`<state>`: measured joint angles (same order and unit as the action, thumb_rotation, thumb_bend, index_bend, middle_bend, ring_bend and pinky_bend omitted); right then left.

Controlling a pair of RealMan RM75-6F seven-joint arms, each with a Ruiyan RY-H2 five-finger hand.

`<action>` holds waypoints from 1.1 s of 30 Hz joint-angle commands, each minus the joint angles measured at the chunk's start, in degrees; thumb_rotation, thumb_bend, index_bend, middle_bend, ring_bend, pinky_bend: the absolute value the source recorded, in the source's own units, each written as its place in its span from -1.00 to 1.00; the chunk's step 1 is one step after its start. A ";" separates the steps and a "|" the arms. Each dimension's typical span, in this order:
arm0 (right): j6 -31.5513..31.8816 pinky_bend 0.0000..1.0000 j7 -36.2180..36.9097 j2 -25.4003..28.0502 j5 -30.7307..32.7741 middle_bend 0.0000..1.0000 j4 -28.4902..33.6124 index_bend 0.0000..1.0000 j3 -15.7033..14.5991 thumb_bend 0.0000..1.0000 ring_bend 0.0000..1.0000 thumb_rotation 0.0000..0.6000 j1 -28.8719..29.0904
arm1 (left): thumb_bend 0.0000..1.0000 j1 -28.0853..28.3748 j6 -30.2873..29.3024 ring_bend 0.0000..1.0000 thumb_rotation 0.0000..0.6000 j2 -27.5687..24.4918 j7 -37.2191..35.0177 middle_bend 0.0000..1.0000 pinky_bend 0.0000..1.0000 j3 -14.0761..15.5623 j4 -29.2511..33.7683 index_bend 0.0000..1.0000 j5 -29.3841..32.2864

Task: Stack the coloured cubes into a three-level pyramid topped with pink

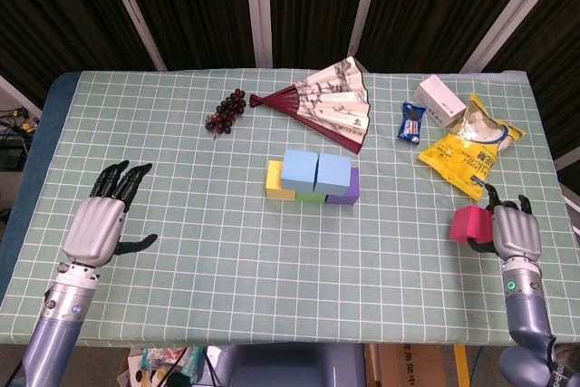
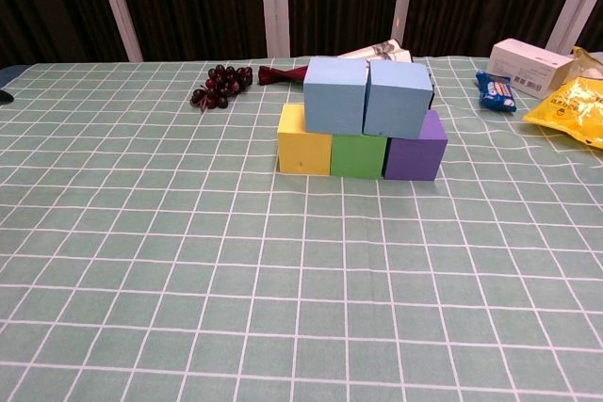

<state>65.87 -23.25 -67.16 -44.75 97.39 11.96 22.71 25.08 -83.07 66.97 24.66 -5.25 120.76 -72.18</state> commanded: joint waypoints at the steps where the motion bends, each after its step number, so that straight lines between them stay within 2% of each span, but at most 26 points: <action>1: 0.38 -1.00 -1.52 5.41 0.62 -0.07 7.50 -0.96 3.39 -0.53 -0.51 1.00 2.15 | -0.75 -0.13 0.10 -1.00 1.00 -0.04 0.12 -0.80 -1.00 -0.26 -0.02 -1.00 0.06; 7: 0.88 -1.00 -8.91 12.71 6.77 -0.07 18.29 -0.96 9.49 -0.53 -0.51 1.00 8.71 | -0.76 -0.30 1.15 -1.00 1.00 -0.39 0.10 -0.80 -1.00 -0.76 0.00 -1.00 0.88; 14: 3.59 -1.00 -20.22 14.80 19.10 -0.07 23.42 -0.96 14.97 -0.53 -0.51 1.00 20.19 | -0.75 -0.21 2.75 -1.00 1.00 -1.00 -0.23 -0.80 -1.00 -1.12 -0.14 -1.00 1.44; 19: 6.23 -1.00 -25.86 12.12 27.09 -0.07 23.81 -0.96 16.68 -0.53 -0.51 1.00 27.95 | -0.76 -0.09 4.47 -1.00 1.00 -1.32 -0.92 -0.80 -1.00 -1.06 -0.37 -1.00 2.37; 24: 9.23 -1.00 -30.18 6.82 32.80 -0.07 23.05 -0.96 16.54 -0.53 -0.51 1.00 34.98 | -0.75 0.42 7.32 -1.00 1.00 -1.71 -2.48 -0.80 -1.00 -0.94 0.07 -1.00 3.79; 33: 15.06 -1.00 -35.27 -2.48 36.68 -0.07 19.60 -0.96 15.99 -0.53 -0.51 1.00 44.34 | -0.75 0.28 8.02 -1.00 1.00 -3.10 -4.53 -0.80 -1.00 -1.86 0.02 -1.00 4.10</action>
<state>79.94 -57.43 -68.18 -9.02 117.98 28.01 65.62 25.42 -74.99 63.97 20.26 -7.03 120.78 -68.00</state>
